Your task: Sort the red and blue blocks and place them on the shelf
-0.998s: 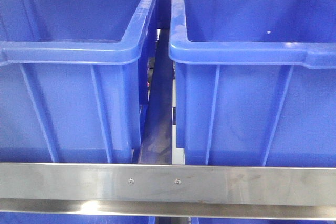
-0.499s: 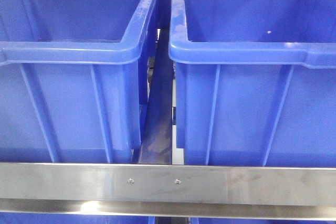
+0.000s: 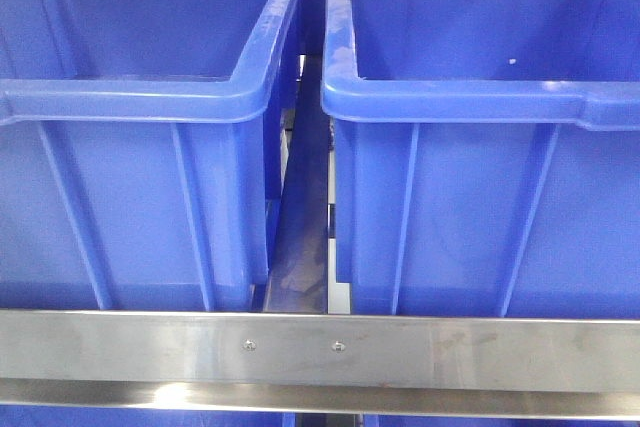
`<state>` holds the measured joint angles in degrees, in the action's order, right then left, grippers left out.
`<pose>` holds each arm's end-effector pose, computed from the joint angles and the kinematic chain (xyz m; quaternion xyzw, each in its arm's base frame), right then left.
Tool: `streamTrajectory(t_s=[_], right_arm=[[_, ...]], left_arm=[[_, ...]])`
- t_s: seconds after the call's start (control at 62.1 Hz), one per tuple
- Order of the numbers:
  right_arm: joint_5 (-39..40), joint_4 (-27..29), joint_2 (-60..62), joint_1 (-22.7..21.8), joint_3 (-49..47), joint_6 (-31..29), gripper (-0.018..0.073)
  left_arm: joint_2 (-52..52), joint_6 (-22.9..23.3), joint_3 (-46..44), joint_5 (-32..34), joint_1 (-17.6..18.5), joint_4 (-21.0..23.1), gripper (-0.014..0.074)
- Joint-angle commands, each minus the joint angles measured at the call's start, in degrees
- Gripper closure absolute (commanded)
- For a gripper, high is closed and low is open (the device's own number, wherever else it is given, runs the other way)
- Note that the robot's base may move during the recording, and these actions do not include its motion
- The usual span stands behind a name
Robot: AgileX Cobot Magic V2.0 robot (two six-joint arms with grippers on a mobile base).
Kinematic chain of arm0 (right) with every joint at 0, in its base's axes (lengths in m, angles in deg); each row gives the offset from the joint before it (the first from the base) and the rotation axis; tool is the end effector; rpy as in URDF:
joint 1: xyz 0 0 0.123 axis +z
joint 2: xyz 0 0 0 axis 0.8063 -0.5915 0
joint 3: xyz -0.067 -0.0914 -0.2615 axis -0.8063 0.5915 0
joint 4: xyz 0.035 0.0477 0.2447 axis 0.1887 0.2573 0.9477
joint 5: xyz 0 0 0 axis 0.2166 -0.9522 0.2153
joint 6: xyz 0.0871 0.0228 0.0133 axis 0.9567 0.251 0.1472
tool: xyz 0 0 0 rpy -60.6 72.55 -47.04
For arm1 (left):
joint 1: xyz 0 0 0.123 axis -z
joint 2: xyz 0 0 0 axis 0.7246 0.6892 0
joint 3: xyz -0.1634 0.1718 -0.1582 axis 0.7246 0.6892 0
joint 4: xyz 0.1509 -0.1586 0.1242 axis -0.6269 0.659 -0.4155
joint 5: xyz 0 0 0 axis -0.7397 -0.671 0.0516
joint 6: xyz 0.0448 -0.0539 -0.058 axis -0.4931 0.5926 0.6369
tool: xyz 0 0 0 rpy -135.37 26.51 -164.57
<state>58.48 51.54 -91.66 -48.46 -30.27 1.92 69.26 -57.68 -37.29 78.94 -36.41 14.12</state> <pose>0.0755 0.0092 0.3109 0.0089 0.6995 0.0921 0.7086 0.1092 -0.0123 0.2886 -0.0278 0.6643 -0.1046 0.7396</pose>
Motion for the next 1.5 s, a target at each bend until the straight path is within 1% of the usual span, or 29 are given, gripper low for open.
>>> streamTrajectory(t_s=[0.0, 0.129, 0.29, 0.499, 0.612, 0.66, 0.724, 0.805, 1.03, 1.207, 1.481], right_arm=[[4.44, 0.22, 0.27, -0.30, -1.13, -0.21, 0.0498], [4.64, 0.22, 1.76, -0.30, 1.40, -0.21, 0.0498], [5.68, -0.89, 4.71, -0.30, 8.06, -0.26, 0.0498], [16.04, -3.48, 12.22, -0.30, 18.14, -0.26, 0.0497], [20.40, -3.49, 16.06, -0.30, 22.97, -0.26, 0.0497], [15.91, -3.49, 17.71, -0.38, 22.53, -0.26, 0.0497], [13.21, -3.49, 19.30, -0.84, 22.68, -0.26, 0.0497], [11.76, -3.49, 19.15, -1.27, 22.68, -0.26, 0.0497], [11.75, -3.49, 19.16, -3.06, 22.68, -0.26, 0.0497], [11.75, -3.49, 19.16, -2.31, 22.68, -0.26, 0.0497], [11.75, -3.49, 19.16, -2.36, 22.68, -0.26, 0.0497]], left_arm=[[0.19, -0.01, -1.79, 4.89, -0.19, 0.15, 0.0472], [0.19, -0.01, -1.79, 4.89, -0.19, 0.15, 0.0472], [0.19, -0.01, -1.79, 4.89, -0.19, 0.15, 0.0472], [0.19, -0.01, -1.79, 4.89, -0.19, 0.15, 0.0472], [0.19, -0.01, -1.79, 4.89, -0.19, 0.15, 0.0472], [0.19, -0.01, -1.79, 4.89, -0.19, 0.15, 0.0472], [0.19, -0.01, -1.79, 4.89, -0.19, 0.15, 0.0472], [0.19, -0.01, -1.79, 4.89, -0.19, 0.15, 0.0472], [0.19, -0.01, -1.79, 4.89, -0.19, 0.15, 0.0472], [0.19, -0.01, -1.79, 4.89, -0.19, 0.15, 0.0472], [0.19, -0.01, -1.79, 4.89, -0.19, 0.15, 0.0472]])
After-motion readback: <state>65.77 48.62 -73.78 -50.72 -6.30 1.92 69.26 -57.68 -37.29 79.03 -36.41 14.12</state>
